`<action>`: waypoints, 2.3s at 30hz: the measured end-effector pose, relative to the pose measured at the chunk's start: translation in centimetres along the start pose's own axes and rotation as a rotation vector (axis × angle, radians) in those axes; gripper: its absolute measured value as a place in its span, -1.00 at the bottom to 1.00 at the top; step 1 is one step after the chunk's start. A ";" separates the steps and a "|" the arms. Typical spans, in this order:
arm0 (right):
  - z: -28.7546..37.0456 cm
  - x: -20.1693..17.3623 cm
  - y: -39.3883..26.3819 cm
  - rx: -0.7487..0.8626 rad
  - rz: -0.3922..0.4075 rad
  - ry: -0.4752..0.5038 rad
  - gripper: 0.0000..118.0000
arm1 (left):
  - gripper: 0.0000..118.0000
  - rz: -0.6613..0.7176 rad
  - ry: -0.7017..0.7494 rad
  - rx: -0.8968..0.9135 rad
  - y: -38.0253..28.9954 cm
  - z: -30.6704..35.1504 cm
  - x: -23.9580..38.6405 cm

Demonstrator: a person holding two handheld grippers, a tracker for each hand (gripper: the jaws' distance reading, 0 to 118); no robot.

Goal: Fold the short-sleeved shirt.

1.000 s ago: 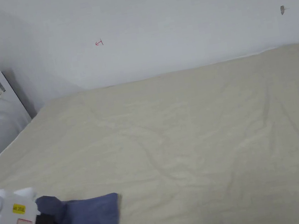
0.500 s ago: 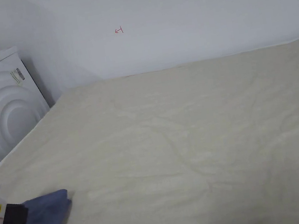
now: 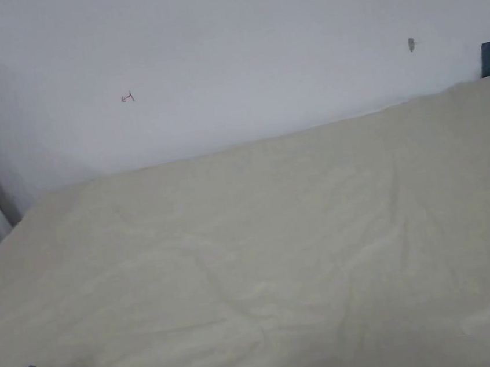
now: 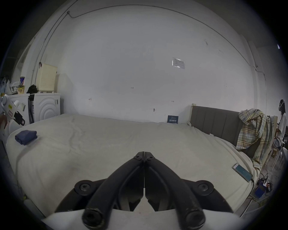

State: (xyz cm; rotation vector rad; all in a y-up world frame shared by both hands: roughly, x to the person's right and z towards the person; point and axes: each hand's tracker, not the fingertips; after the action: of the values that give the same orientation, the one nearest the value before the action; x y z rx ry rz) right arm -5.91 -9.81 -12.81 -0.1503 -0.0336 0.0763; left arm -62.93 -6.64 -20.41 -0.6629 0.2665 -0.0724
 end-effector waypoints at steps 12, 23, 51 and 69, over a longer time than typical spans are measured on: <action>2.2 2.7 2.4 0.078 -0.043 0.109 -1.00 | -1.00 0.061 -0.094 0.432 -5.2 14.9 20.7; 4.1 6.4 2.6 0.109 -0.111 0.120 -1.00 | -1.00 0.090 -0.085 0.607 -7.4 21.3 31.4; 5.1 6.1 5.5 0.022 -0.122 0.146 0.93 | 0.92 0.097 -0.121 0.596 -6.3 23.3 30.2; 6.1 5.7 5.7 0.041 -0.094 0.086 0.93 | 0.92 0.110 -0.142 0.568 -6.7 23.2 29.6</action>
State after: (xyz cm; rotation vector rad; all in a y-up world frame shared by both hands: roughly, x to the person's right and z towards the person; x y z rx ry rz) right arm -0.88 -2.84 -7.44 -0.1111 0.0466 -0.0230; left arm -28.10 -2.52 -5.28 -0.0870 0.1342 0.0062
